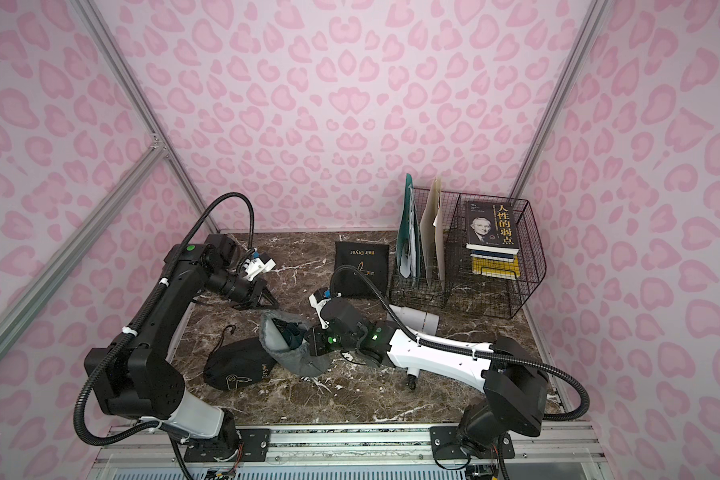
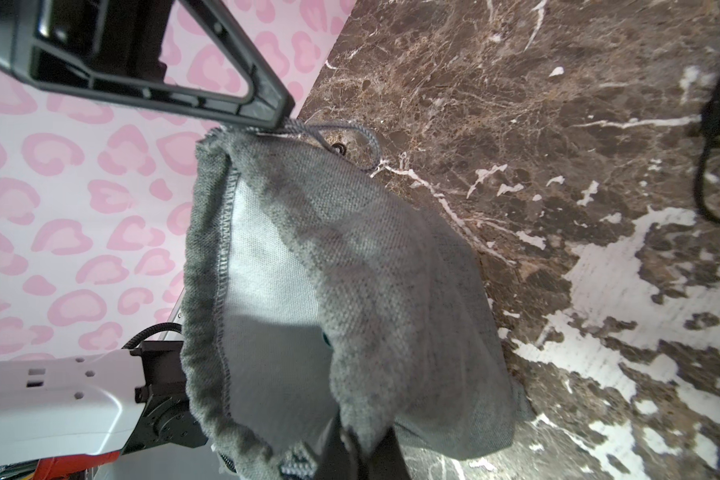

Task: Pack away hair dryers
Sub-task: Pull the drawstrings on both sides of the drawstring bag.

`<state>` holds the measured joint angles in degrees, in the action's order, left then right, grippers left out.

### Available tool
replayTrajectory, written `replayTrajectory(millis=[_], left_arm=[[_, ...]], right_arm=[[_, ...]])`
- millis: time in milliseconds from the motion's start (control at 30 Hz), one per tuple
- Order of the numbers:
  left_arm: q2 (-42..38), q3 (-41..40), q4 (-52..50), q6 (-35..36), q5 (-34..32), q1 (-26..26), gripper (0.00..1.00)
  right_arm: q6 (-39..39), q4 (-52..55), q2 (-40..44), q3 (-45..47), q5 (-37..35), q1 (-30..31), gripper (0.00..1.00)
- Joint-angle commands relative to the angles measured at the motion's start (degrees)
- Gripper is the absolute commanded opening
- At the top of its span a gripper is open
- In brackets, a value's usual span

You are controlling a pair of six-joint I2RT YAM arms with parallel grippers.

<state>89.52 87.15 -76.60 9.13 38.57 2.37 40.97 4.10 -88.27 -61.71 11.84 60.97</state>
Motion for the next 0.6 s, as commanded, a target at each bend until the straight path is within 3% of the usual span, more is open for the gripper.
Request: replayTrajectory(millis=[0, 233, 300, 433, 567], left_arm=[[0.0, 3.1, -1.0, 0.8, 1.2, 0.0, 0.02], [1.5, 9.8, -3.0, 0.7, 4.1, 0.0, 0.01], [1.9, 10.1, -2.9, 0.3, 4.9, -0.1, 0.02], [2.2, 10.0, -2.3, -0.4, 5.2, 0.1, 0.02], [2.3, 10.0, -1.5, -1.3, 5.5, 0.1, 0.02]], right_arm=[[-0.6, -0.9, -0.5, -0.3, -0.4, 0.0, 0.00], [-1.4, 0.3, -1.1, -0.6, -0.3, -0.1, 0.00], [-1.6, 0.5, -1.1, -0.6, -0.1, -0.1, 0.08], [-2.1, 1.1, -0.1, -0.5, -0.9, -0.1, 0.33], [-3.1, 2.1, 1.7, 0.0, -1.4, -0.1, 0.42]])
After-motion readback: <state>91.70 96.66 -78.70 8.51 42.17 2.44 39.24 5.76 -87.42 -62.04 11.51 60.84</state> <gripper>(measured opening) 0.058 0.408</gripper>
